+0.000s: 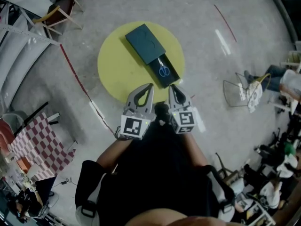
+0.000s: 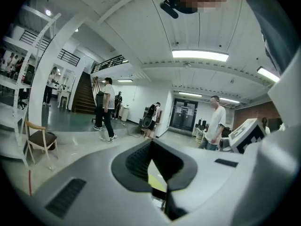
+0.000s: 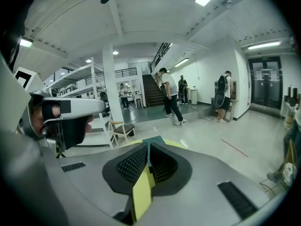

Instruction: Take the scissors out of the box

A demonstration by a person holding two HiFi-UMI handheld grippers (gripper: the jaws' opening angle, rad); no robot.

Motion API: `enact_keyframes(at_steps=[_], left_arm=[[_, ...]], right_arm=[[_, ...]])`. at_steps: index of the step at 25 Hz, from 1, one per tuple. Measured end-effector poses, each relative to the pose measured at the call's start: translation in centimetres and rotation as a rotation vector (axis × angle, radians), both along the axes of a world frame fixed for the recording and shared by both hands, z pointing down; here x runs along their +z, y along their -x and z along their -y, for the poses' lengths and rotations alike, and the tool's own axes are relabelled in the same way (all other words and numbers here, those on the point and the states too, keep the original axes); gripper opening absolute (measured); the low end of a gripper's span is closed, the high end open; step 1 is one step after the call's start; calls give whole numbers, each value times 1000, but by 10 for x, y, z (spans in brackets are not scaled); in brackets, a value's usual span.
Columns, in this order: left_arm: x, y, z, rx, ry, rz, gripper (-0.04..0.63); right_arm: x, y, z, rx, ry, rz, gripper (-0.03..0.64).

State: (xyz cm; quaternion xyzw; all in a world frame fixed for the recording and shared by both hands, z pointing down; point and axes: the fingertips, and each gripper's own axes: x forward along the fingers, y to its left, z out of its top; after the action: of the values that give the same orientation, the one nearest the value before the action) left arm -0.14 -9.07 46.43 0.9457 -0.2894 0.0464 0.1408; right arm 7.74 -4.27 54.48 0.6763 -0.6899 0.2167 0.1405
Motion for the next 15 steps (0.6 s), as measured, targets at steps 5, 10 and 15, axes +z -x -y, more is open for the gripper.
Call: enact_keyframes(at_steps=[5,10,15], left_arm=[[2,-7,11,-45,-2,2,-6],[4,-21,22,-98,7,22,-7],[13,-30,34,-143,15,36,-6]], right_arm=[[24,-13,18,-30,33,-7,-2],[62,-29,31,-66,101,4,-2],[116,-38,42,-97,210,0,0]])
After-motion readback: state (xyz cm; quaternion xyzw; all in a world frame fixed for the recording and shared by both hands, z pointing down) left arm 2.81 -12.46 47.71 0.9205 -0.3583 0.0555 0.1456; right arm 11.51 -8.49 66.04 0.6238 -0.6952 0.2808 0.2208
